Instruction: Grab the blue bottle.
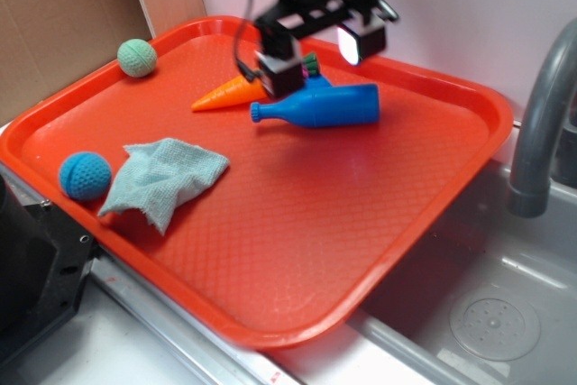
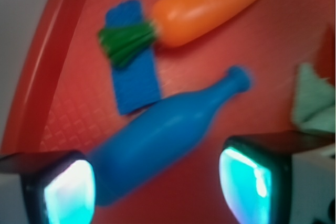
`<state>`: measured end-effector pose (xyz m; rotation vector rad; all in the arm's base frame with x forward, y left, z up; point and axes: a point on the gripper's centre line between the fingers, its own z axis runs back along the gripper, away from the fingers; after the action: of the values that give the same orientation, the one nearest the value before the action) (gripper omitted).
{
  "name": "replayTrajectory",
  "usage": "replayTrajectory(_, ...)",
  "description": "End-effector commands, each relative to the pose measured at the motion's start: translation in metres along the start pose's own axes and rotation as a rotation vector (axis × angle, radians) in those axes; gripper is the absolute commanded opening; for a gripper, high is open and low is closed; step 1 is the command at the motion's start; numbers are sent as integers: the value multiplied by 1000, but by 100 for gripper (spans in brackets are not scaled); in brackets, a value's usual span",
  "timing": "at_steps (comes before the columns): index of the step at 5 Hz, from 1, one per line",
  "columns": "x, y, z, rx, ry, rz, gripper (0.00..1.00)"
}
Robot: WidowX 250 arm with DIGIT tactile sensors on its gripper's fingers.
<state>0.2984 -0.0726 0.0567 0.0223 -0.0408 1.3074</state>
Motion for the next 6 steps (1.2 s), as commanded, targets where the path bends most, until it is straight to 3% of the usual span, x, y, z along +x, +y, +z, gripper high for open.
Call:
replayTrajectory(1,1,-11,-28,63,48,-2,100)
replayTrajectory(2,-1,7,-28,99,66,-96,0)
replayTrajectory(3,4,35,4,-142,178,-365,0)
replayTrajectory(4,38,84,47,-299,17,-619,0)
replayTrajectory(5,68,110,81,-189,9,-767,0)
replayTrajectory(6,90,118,105,-147,-31,-815,0)
